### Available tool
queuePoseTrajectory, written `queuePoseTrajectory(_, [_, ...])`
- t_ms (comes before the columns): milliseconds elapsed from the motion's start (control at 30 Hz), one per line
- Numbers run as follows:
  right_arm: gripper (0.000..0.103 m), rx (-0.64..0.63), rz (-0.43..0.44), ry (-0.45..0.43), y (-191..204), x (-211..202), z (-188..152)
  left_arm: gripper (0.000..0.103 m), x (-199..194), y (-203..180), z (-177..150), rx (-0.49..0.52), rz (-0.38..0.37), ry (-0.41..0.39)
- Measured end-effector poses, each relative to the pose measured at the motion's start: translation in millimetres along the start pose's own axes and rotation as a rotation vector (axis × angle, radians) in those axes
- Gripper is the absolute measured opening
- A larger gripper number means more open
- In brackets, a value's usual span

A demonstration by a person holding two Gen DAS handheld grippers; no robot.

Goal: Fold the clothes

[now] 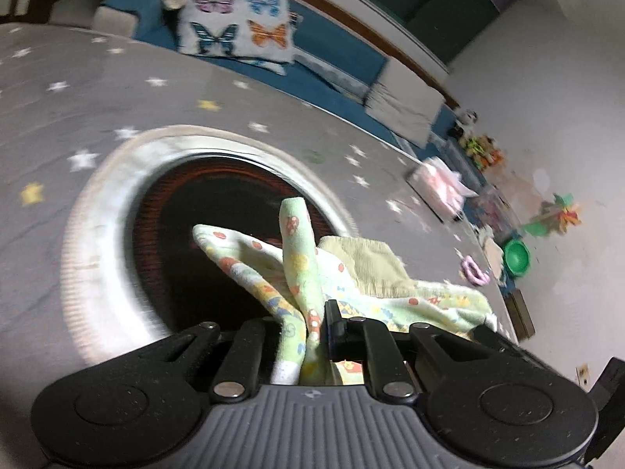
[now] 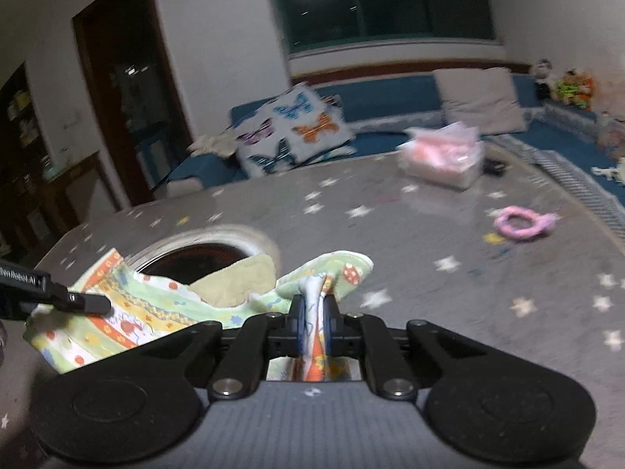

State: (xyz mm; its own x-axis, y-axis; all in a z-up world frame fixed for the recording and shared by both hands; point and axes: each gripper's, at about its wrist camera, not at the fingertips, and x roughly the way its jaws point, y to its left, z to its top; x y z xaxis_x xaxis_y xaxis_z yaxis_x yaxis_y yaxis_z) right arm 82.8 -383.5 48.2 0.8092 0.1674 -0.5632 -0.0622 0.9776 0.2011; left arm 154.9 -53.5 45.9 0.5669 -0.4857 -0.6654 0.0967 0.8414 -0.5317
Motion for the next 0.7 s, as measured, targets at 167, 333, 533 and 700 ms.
queuePoseTrajectory(167, [0.008,0.026,-0.085,-0.027,-34.3,-16.0,12.6,0.012,34.1,-43.8,3.6,0.057,-0.034,0.031])
queuePoseTrajectory(333, [0.008,0.048,-0.160,-0.044,-68.1,-24.6,20.2,0.012,61.7,-87.8,8.3,0.121,-0.063,0.048])
queuePoseTrajectory(533, [0.008,0.089,-0.233,-0.049,-107.8,-25.7,21.9,0.012,90.9,-127.0,6.4,0.187,-0.081,0.064])
queuePoseTrajectory(700, [0.008,0.119,-0.275,-0.019,-130.6,-15.4,13.4,0.012,118.1,-141.0,-0.4,0.225,-0.064,0.096])
